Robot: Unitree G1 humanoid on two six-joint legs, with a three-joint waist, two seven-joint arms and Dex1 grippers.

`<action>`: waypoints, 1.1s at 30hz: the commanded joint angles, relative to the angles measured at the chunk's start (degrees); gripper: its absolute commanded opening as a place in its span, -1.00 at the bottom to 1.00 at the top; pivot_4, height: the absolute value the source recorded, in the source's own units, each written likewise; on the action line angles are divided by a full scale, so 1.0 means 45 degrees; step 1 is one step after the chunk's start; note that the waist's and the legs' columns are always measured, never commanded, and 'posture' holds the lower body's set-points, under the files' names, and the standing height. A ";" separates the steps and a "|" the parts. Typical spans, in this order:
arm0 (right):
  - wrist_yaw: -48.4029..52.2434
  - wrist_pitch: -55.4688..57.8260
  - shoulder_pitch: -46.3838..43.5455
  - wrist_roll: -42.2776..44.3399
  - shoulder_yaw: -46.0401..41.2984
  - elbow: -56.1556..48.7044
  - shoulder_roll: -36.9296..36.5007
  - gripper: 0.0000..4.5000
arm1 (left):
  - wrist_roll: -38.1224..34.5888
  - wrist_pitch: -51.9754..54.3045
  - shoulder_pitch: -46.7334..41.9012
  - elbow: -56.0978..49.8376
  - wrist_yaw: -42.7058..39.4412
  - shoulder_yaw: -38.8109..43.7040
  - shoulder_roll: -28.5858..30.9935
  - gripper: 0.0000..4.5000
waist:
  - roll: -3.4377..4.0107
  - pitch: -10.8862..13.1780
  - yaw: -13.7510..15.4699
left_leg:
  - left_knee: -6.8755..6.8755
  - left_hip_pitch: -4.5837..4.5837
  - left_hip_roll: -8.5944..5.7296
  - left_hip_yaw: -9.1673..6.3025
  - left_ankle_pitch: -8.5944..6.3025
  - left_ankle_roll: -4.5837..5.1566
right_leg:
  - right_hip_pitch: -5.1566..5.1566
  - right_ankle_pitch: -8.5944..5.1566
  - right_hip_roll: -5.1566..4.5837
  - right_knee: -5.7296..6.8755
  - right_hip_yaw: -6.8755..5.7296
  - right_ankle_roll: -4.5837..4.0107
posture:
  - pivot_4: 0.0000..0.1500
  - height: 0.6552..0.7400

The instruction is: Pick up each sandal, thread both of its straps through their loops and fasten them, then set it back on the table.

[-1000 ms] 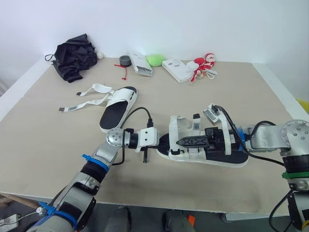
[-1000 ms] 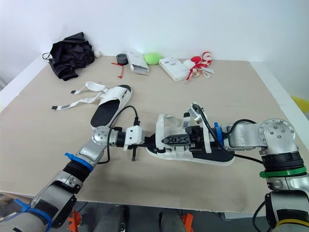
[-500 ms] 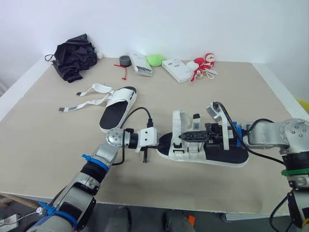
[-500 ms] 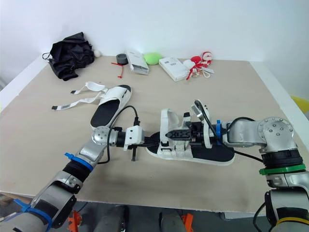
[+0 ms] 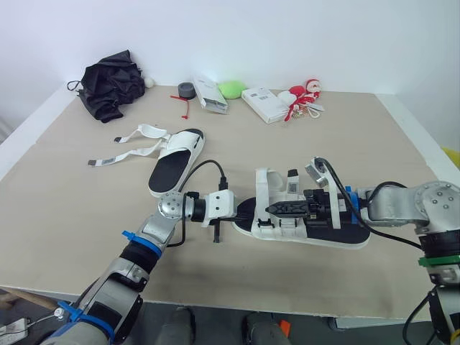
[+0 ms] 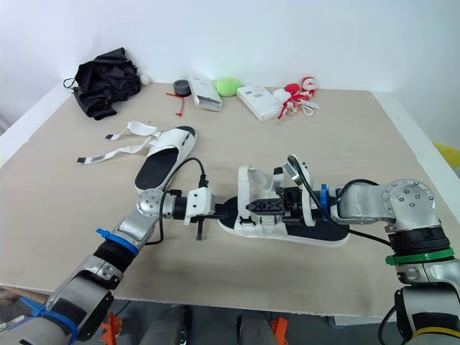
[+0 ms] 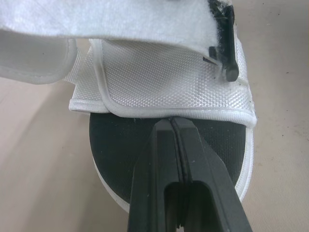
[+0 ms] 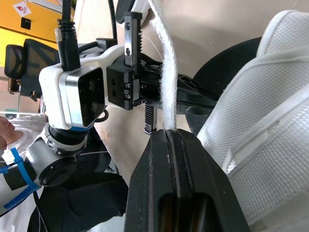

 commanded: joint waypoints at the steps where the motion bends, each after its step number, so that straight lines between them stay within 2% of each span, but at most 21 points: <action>1: 0.0111 0.0022 0.0003 0.0276 -0.0129 -0.0336 -0.0154 -0.97 | 0.0560 0.0348 0.0467 0.0628 -0.0236 -0.0634 0.0023 -1.00 | 0.0000 0.0000 0.0000 | 0.0000 0.0000 0.0000 0.0000 0.0000 0.0000 | 0.0000 0.0000 0.0000 0.0000 0.0000 0.0000 | 1.00 0.95; 8: -0.0489 -0.0054 0.0551 0.0276 0.0353 -0.0668 -0.0528 -0.97 | 0.0575 0.0315 0.0475 0.0650 -0.0207 -0.0644 0.0007 -1.00 | -0.0001 -0.0001 0.0006 | 0.0000 0.0000 -0.0001 -0.0001 0.0000 0.0000 | 0.0002 0.0000 -0.0001 -0.0001 0.0000 0.0000 | 1.00 0.95; 17: -0.2048 -0.0347 0.0548 0.0274 0.0878 0.0265 -0.0707 -0.97 | 0.0582 0.0308 0.0492 0.0657 -0.0226 -0.0671 0.0002 -1.00 | -0.0013 -0.0010 0.0007 | 0.0000 0.0003 -0.0001 0.0000 0.0000 0.0000 | 0.0005 0.0000 -0.0001 -0.0003 0.0000 0.0000 | 1.00 0.95; 23: -0.0550 0.0094 0.0540 0.0276 0.0579 -0.1089 -0.0766 -0.97 | 0.0572 0.0326 0.0551 0.0585 -0.0249 -0.0676 0.0040 -1.00 | -0.0024 -0.0017 0.0007 | 0.0000 0.0002 0.0000 -0.0003 -0.0001 0.0002 | 0.0007 -0.0001 0.0000 -0.0006 -0.0001 -0.0002 | 1.00 0.95; 33: 0.0046 0.0213 0.0808 -0.0317 0.1070 -0.2319 -0.1320 -0.97 | 0.0566 0.0347 0.0588 0.0531 -0.0277 -0.0671 0.0082 -1.00 | -0.0024 -0.0019 0.0000 | -0.0004 0.0005 0.0013 -0.0007 -0.0020 0.0032 | 0.0004 -0.0018 0.0012 -0.0005 -0.0007 -0.0029 | 1.00 0.95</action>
